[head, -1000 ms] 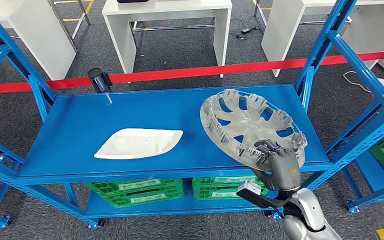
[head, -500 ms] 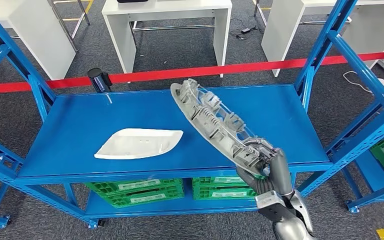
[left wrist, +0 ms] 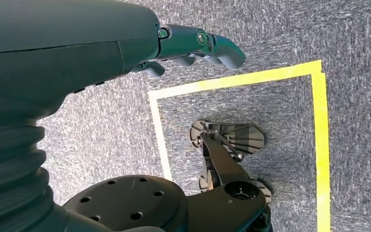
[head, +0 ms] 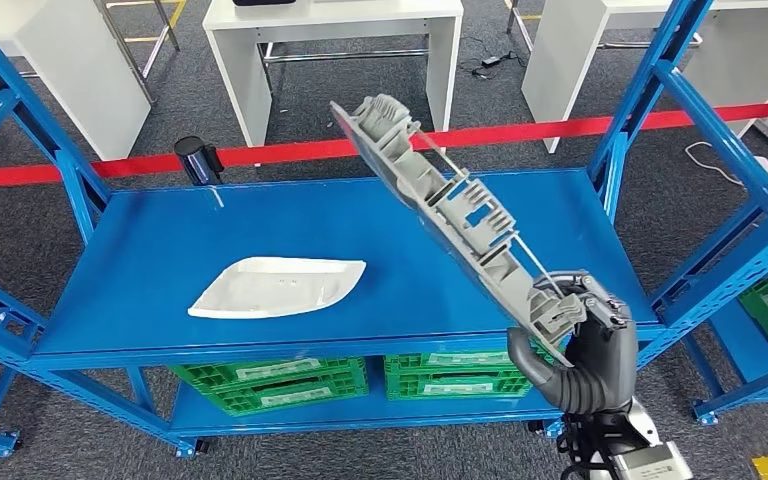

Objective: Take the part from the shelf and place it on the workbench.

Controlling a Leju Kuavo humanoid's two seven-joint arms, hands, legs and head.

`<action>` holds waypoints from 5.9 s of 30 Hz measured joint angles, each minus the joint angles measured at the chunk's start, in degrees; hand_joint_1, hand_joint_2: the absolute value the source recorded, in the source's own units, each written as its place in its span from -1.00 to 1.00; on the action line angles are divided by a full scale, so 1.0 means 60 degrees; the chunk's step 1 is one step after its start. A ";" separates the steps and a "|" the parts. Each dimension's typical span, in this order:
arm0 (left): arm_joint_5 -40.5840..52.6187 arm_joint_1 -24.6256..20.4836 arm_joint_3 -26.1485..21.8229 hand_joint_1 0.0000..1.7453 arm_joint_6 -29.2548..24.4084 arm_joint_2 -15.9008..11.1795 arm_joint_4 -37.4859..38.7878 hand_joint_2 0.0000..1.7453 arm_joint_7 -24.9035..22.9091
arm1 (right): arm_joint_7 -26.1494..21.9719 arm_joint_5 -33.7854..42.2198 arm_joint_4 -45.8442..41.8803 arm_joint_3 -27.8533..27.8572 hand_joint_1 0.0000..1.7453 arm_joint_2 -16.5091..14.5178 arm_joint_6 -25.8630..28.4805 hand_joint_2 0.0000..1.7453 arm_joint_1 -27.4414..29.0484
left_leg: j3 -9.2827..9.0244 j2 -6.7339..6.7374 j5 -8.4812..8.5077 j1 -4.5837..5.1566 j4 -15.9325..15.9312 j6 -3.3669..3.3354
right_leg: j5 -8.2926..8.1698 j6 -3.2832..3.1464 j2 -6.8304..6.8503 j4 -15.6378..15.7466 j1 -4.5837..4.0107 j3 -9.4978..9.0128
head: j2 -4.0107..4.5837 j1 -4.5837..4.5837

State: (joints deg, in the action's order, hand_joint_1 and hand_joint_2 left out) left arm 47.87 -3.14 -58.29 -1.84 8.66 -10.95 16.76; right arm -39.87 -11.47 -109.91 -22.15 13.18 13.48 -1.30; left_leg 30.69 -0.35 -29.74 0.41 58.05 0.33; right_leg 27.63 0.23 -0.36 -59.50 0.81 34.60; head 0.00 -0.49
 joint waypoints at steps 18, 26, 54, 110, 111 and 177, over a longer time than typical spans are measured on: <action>0.0006 -0.0075 -0.0004 -1.00 0.0255 -0.0044 -0.0011 1.00 0.0110 | -0.0003 0.2804 -0.1575 0.0325 1.00 -0.0308 -0.6218 1.00 -0.0536 | -0.0254 0.0058 0.0359 -0.0095 -0.0522 -0.0236 | 0.0378 0.0166 0.0015 -0.0423 0.0015 0.0120 | 0.0000 0.0001; 0.0092 -0.0151 -0.0005 -1.00 0.0221 -0.0063 -0.0026 1.00 -0.0028 | 0.0019 0.2960 -0.0846 0.0263 1.00 -0.0522 -0.6792 1.00 -0.0968 | 0.0148 0.0082 0.0225 -0.0359 0.0014 0.0130 | 0.0377 0.0594 0.0025 -0.0655 0.0317 -0.0061 | 0.0000 0.0064; 0.0188 -0.0215 -0.0007 -1.00 0.0176 -0.0094 -0.0046 1.00 -0.0072 | 0.0005 0.2780 -0.0114 -0.0274 1.00 -0.0590 -0.6752 1.00 -0.1116 | 0.0573 0.0162 0.0520 -0.0044 0.0052 -0.0227 | 0.0952 0.0176 0.0022 -0.2377 0.0013 0.0782 | 0.0000 -0.0066; 0.0641 -0.0119 -0.0134 -1.00 -0.0044 -0.0273 -0.0020 1.00 -0.1700 | 0.0022 0.3669 0.1047 0.0286 1.00 -0.0051 -0.7618 1.00 -0.1533 | 0.0153 0.0164 0.0316 -0.0135 -0.0105 -0.0193 | 0.0733 0.0264 0.0433 -0.0802 0.0026 0.0076 | 0.0000 -0.0077; 0.0641 -0.0128 -0.0135 -1.00 -0.0021 -0.0276 -0.0021 1.00 -0.1706 | 0.0028 0.3655 0.1047 0.0292 1.00 -0.0004 -0.7616 1.00 -0.1529 | 0.0198 0.0083 0.0350 -0.0118 -0.0099 -0.0241 | 0.1078 0.0261 0.0259 -0.1464 0.0021 0.0375 | 0.0000 -0.0062; 0.1202 -0.0136 -0.0146 -1.00 -0.0195 -0.0754 -0.0064 1.00 -0.1859 | 0.0003 0.3128 0.0621 -0.0164 1.00 0.0269 -0.7973 1.00 -0.2016 | 0.0638 -0.0614 0.0709 -0.0151 0.0072 -0.0175 | 0.0928 0.0248 0.0044 -0.1866 0.0037 0.0491 | 0.0000 -0.0072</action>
State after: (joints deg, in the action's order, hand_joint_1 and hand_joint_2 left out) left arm 55.08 -3.96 -59.17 -3.01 4.13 -11.33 5.61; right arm -39.85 7.29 -106.18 -23.13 14.80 -34.36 -13.39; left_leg 34.52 -4.03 -25.48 -0.49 58.48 -0.72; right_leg 33.20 1.72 -0.09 -70.69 1.03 37.54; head 0.00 -0.92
